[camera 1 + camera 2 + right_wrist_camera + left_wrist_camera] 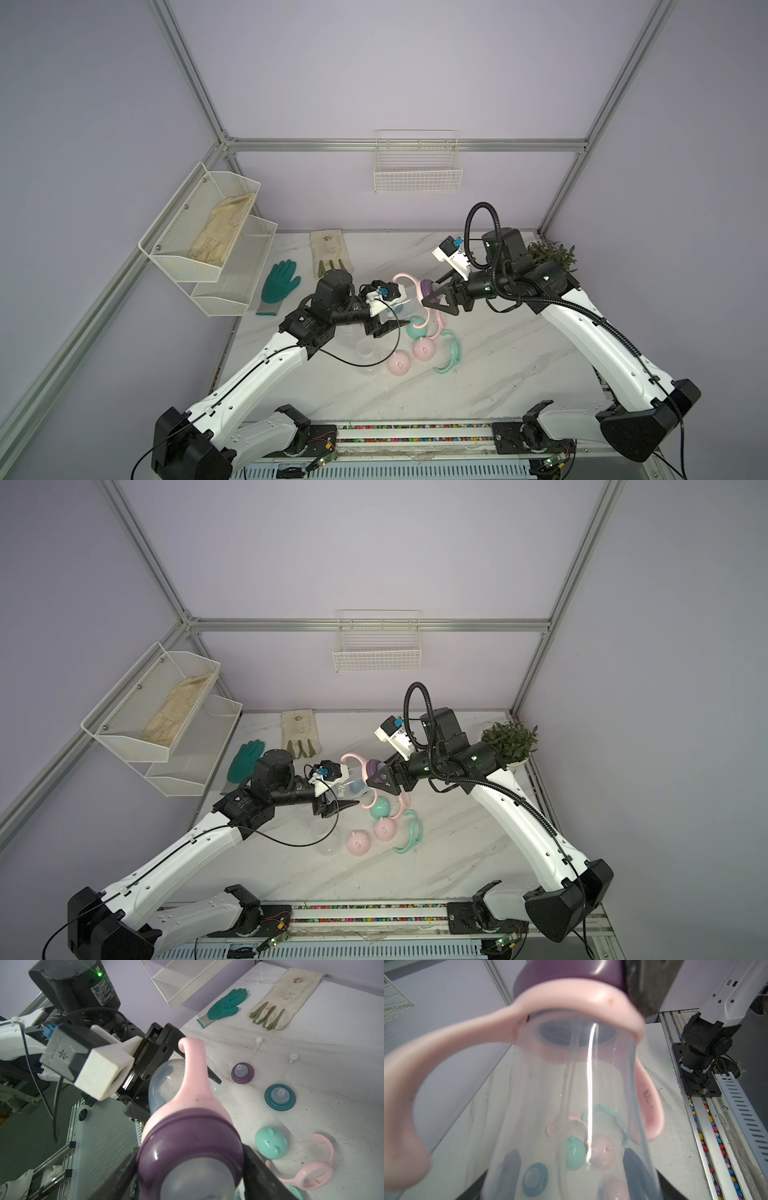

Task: Assemble the baby bottles
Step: Screw the nipple onto the baby bottle.

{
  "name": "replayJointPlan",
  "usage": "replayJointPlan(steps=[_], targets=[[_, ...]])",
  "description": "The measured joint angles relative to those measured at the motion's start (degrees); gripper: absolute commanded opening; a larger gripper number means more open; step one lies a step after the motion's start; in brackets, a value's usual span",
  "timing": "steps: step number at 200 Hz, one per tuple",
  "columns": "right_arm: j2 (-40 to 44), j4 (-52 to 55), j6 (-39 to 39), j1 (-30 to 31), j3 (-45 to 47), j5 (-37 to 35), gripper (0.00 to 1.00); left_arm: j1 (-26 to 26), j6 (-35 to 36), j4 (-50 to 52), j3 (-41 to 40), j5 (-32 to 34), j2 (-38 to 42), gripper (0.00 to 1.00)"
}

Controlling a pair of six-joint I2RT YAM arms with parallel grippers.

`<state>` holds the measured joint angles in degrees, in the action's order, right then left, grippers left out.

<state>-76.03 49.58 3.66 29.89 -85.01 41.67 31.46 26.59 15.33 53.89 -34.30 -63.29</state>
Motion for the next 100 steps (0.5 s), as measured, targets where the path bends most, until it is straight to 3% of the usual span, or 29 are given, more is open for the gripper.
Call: replayJointPlan(steps=[50,100], targets=[[-0.3,-5.6,-2.5,-0.3,0.9,-0.1,0.23,0.0,0.2,-2.5,-0.1,4.4,0.0,0.0],[-1.2,-14.3,-5.6,-0.4,4.0,1.2,0.25,-0.4,1.0,-4.1,-1.3,8.4,0.5,0.0]])
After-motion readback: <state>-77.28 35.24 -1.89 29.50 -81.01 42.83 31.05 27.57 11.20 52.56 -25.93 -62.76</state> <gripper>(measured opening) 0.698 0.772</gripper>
